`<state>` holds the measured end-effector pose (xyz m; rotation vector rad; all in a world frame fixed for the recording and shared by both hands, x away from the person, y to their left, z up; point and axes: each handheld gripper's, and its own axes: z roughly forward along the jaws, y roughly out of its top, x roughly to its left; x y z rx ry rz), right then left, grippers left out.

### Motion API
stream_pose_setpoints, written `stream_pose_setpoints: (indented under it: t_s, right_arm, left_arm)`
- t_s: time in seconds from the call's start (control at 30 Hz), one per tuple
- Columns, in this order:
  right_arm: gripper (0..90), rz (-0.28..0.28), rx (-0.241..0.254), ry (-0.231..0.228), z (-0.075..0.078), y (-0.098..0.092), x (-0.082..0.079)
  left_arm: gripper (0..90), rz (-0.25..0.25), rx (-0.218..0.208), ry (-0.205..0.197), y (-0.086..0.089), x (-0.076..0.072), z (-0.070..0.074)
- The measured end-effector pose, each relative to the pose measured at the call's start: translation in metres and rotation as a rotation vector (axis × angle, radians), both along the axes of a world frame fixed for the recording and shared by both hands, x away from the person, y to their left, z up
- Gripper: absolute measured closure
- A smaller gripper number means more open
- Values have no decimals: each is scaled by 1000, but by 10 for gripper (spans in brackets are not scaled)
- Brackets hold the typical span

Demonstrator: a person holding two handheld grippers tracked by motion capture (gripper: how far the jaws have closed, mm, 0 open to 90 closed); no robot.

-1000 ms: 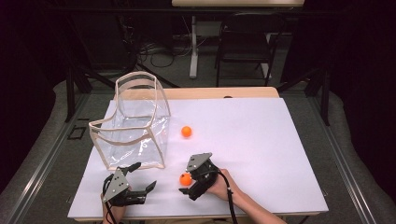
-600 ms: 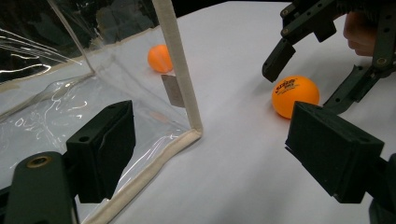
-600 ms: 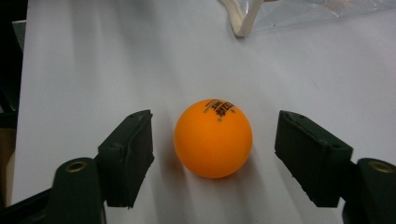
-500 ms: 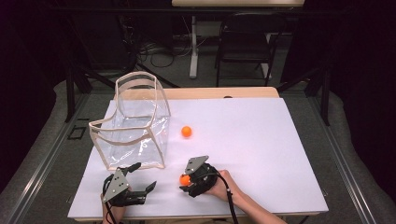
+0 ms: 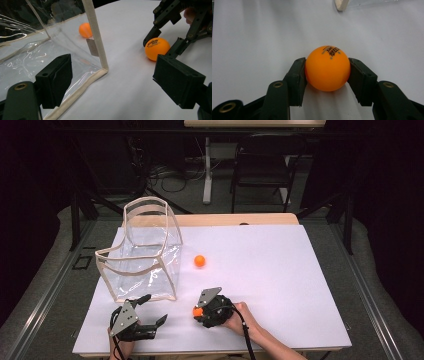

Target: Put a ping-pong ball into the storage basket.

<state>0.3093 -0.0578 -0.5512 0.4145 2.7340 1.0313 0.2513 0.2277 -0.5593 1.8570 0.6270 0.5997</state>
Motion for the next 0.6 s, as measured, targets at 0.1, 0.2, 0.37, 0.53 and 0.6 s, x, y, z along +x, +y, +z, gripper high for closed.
stream_pose_setpoints:
  t_s: [0.1, 0.2, 0.37, 0.53, 0.6]
  right_arm:
    - [500, -4, 11, -11, 3, -2, 0]
    - [501, -6, 21, -19, 6, -4, 0]
    - [500, -18, 39, -23, 10, -9, 1]
    - [500, -31, 50, -37, 14, -13, 2]
    - [501, -38, 55, -39, 15, -14, 2]
  left_arm:
    - [157, 1, -1, -1, 0, 0, 0]
    - [157, 1, -1, -1, 0, 0, 0]
    - [157, 1, 0, -1, 0, 0, 0]
    - [157, 2, 0, -2, 0, 0, 0]
    - [157, 2, 0, -2, 0, 0, 0]
